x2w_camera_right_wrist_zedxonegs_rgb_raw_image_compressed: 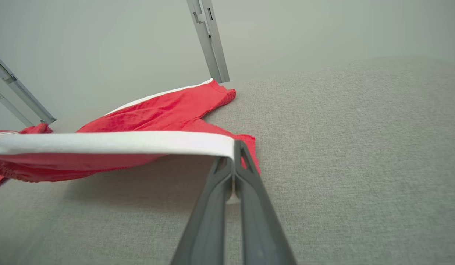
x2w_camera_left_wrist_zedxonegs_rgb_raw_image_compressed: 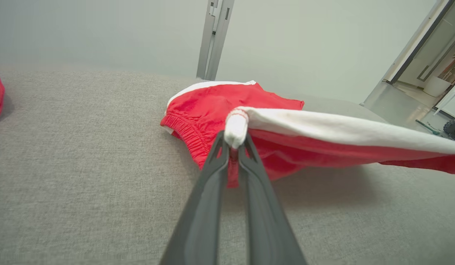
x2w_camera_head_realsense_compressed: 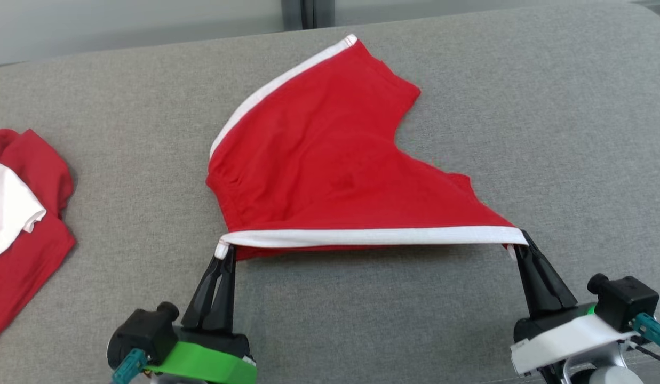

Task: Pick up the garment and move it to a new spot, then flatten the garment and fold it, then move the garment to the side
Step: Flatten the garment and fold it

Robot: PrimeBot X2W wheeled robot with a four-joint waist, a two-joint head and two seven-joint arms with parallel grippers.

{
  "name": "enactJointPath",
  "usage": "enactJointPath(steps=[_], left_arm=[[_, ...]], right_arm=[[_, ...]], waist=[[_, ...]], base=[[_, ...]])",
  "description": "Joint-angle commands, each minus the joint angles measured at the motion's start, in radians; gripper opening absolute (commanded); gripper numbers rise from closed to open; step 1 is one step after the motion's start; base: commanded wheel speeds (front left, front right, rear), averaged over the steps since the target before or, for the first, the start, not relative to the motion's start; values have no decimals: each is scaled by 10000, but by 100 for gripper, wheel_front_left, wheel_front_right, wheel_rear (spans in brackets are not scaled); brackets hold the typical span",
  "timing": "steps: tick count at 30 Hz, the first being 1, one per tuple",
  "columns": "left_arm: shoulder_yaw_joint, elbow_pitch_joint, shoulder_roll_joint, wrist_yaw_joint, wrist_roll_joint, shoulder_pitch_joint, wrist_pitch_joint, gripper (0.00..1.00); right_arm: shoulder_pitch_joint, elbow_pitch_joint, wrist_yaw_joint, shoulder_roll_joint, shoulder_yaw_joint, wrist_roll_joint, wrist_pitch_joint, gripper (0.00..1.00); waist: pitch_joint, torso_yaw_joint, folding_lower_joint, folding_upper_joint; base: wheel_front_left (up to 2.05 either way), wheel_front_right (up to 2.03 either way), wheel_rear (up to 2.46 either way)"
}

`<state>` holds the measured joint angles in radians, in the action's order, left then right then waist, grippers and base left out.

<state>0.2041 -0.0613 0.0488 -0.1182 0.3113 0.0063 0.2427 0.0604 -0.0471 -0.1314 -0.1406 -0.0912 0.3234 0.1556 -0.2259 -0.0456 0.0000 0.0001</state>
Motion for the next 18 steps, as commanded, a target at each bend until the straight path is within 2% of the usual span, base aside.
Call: enactJointPath(steps=[1,5,10,14,18], left_arm=[[-45,150,65,22,230,251,-116,0],[123,396,204,-11,307,251,-455,0],[422,303,238,-46,405,-400,-711,0],[413,121,303,-74,469,-1194,-724,0],[387,-106,331,-98,594,-2280,-602,0]], right_arm=[[203,-272,13,-15,182,-98,-167,0],[411,-896,14,-32,576,-234,-580,0],[-393,-689,13,-272,761,-83,-626,0],[-1688,-211,14,-671,568,112,-536,0],[-3652,604,15,-1332,105,290,-626,0]], waist=[[211,-42,0,-1],[170,35,0,-1],[-292,354,0,-1],[-1201,678,0,-1],[-2267,1186,0,-1]], base=[[0,0,0],[0,0,0],[0,0,0],[0,0,0],[0,0,0]])
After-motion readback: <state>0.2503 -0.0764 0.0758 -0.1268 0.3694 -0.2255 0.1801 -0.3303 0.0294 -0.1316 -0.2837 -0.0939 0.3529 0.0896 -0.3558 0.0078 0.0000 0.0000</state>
